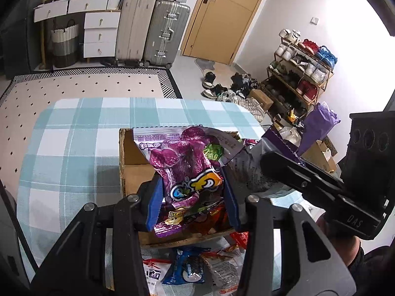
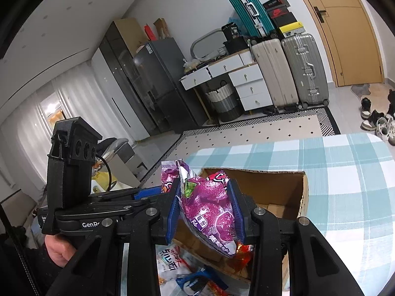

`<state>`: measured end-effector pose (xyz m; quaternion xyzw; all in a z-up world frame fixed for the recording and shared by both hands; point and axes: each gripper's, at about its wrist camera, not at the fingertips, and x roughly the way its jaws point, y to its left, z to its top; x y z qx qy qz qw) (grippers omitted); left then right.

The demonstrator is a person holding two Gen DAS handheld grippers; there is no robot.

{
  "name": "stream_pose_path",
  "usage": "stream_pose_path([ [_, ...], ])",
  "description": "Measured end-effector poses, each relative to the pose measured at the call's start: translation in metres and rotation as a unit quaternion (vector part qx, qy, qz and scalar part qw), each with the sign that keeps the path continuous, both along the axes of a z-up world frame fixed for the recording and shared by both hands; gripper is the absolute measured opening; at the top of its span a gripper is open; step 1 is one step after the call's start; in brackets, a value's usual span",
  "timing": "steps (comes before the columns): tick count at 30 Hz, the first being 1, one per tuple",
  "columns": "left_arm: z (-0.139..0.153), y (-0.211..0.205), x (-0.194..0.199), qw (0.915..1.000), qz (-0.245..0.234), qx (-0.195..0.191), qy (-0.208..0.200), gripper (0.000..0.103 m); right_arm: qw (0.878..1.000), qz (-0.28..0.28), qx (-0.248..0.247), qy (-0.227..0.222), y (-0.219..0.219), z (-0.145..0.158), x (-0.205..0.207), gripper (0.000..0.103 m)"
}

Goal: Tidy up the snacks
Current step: 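Carry the grape bag and clear bag toward the box with both tools, then open both tools to drop the grape bag and clear bag into the box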

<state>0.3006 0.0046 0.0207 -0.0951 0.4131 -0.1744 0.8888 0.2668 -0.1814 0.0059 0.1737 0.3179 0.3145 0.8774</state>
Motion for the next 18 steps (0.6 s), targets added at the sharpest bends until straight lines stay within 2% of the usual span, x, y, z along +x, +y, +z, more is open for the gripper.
stream_pose_path([
  [10,-0.029,-0.004,0.026,0.9995,0.009,-0.009,0.028,0.044,1.000,-0.010,-0.005,0.016,0.000,-0.021,0.018,0.039],
  [11,-0.031,-0.003,0.028,0.9994,0.011,-0.013,0.031,0.046,1.000,-0.013,-0.007,0.018,-0.001,-0.023,0.019,0.044],
  [12,-0.031,-0.002,0.029,0.9993,0.011,-0.017,0.032,0.048,1.000,-0.018,-0.007,0.022,-0.003,-0.025,0.021,0.054],
  [14,-0.031,-0.002,0.030,0.9994,0.012,-0.017,0.028,0.058,0.999,-0.023,0.006,0.021,-0.007,-0.025,0.021,0.067],
  [18,-0.026,-0.001,0.025,0.9998,0.016,-0.004,0.012,0.060,1.000,-0.029,0.008,0.009,-0.013,-0.021,0.018,0.068],
])
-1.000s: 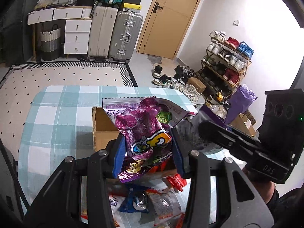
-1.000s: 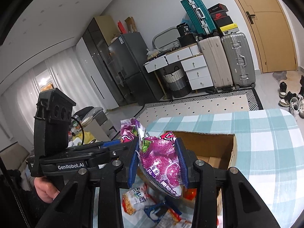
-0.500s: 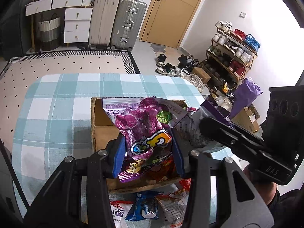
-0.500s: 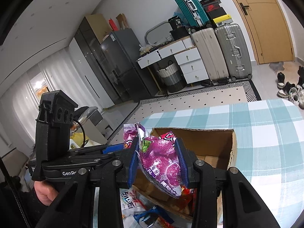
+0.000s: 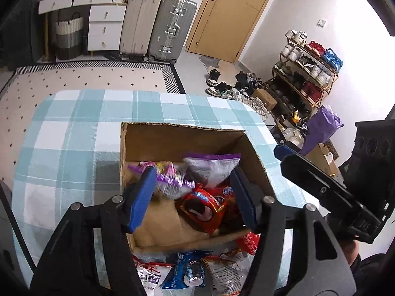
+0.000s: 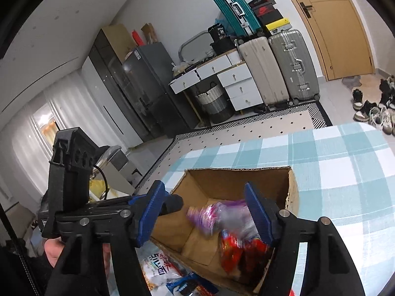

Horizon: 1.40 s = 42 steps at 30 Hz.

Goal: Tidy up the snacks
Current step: 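Open both tools to drop the grape bag and clear bag into the box, then move both tools back over the remaining snacks on the table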

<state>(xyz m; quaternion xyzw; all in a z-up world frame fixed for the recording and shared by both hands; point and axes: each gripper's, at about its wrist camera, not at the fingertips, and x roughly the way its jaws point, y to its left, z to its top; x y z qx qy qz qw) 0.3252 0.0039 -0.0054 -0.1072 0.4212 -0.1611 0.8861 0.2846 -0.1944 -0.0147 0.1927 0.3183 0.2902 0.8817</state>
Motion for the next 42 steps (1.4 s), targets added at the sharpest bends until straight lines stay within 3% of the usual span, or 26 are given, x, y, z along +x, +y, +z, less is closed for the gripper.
stream_pose_path([
  [12,0.022,0.002,-0.037,0.9994,0.014,0.021,-0.025,0.061,0.999,0.005,-0.022,-0.029,0.002,0.022,-0.021,0.068],
  [16,0.034,0.002,-0.055,0.9984,0.020,0.035,-0.039,0.068,0.999,0.008,-0.028,-0.037,0.002,0.031,-0.034,0.068],
  [20,0.044,0.001,-0.072,0.9978,0.018,0.042,-0.048,0.068,0.999,0.007,-0.027,-0.044,0.000,0.038,-0.047,0.068],
  [26,0.064,-0.001,-0.103,0.9952,0.026,0.060,-0.073,0.075,0.998,0.010,-0.033,-0.058,0.002,0.050,-0.073,0.068],
  [42,0.095,-0.008,-0.196,0.9899,0.035,0.081,-0.111,0.081,0.996,0.001,-0.045,-0.083,-0.007,0.072,-0.150,0.068],
])
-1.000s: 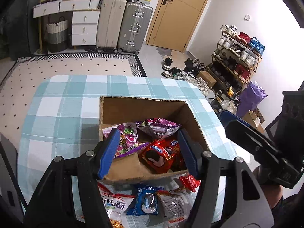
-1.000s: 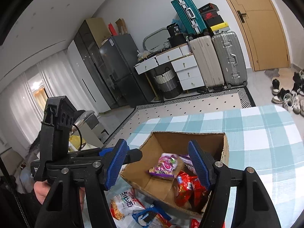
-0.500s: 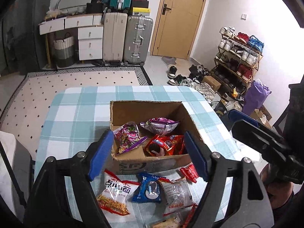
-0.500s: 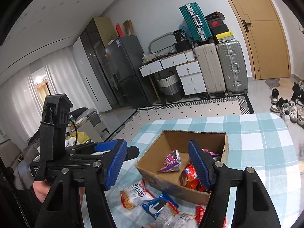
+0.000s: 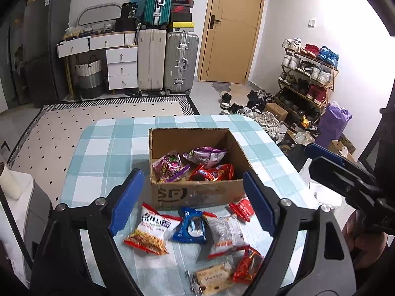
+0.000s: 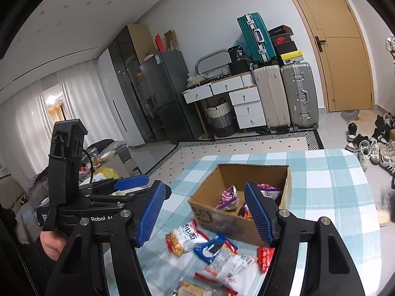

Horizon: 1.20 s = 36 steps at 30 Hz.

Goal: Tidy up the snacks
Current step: 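Move both tools back over the remaining snacks on the table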

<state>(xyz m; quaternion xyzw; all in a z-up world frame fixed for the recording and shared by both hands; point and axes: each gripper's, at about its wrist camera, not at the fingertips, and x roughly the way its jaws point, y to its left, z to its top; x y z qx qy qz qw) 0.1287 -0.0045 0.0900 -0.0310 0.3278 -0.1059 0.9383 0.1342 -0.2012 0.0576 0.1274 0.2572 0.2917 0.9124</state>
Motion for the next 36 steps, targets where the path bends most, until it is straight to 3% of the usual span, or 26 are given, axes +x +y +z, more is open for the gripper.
stream_pose_path([
  [21,-0.022,0.001,-0.090,0.9998,0.018,0.001,-0.009,0.088,1.000,-0.015,-0.013,-0.003,-0.010,-0.016,-0.087,0.077],
  [27,-0.031,0.002,-0.099,0.9998,0.020,0.002,-0.003,0.093,1.000,-0.018,-0.019,-0.001,-0.009,-0.022,-0.103,0.081],
  [30,-0.038,0.004,-0.106,0.9993,0.035,0.007,-0.008,0.102,1.000,-0.020,-0.021,0.001,-0.009,-0.025,-0.108,0.084],
  [36,-0.056,0.008,-0.113,0.9991,0.042,0.001,0.007,0.102,0.999,-0.013,-0.038,0.014,-0.006,-0.041,-0.117,0.084],
])
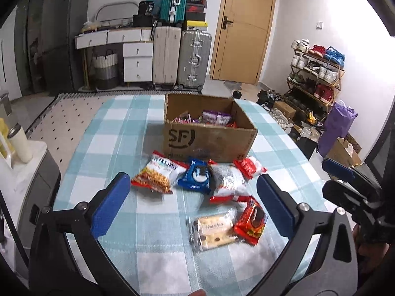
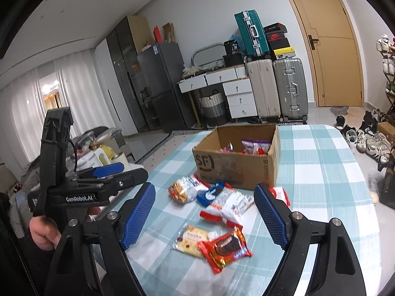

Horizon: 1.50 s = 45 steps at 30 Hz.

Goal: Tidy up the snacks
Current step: 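Move both tools back over the remaining snacks on the table, then grasp the red chocolate cookie pack with the right tool while the left tool grasps the cream cracker pack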

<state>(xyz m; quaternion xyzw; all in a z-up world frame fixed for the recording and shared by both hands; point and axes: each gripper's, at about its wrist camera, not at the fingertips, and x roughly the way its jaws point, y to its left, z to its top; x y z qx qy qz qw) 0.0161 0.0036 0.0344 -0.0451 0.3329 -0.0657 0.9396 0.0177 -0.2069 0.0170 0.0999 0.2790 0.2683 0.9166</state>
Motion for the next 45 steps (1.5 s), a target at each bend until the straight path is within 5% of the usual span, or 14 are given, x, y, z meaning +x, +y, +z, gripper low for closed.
stream_pose_path([
  [22,-0.077,0.035,0.003,0.9984,0.024,-0.027,0.042,0.102,0.994,0.046,-0.058,0.086,0.027,-0.083,0.006,0.085],
  [29,-0.086,0.047,0.003,0.9979,0.038,-0.041,0.032,0.102,0.987,0.066,-0.086,0.119,0.039,-0.109,0.021,0.085],
  [45,-0.118,0.051,0.028,0.9949,0.046,-0.048,0.076,0.102,0.977,0.086,-0.126,0.152,0.051,-0.143,0.055,0.084],
])
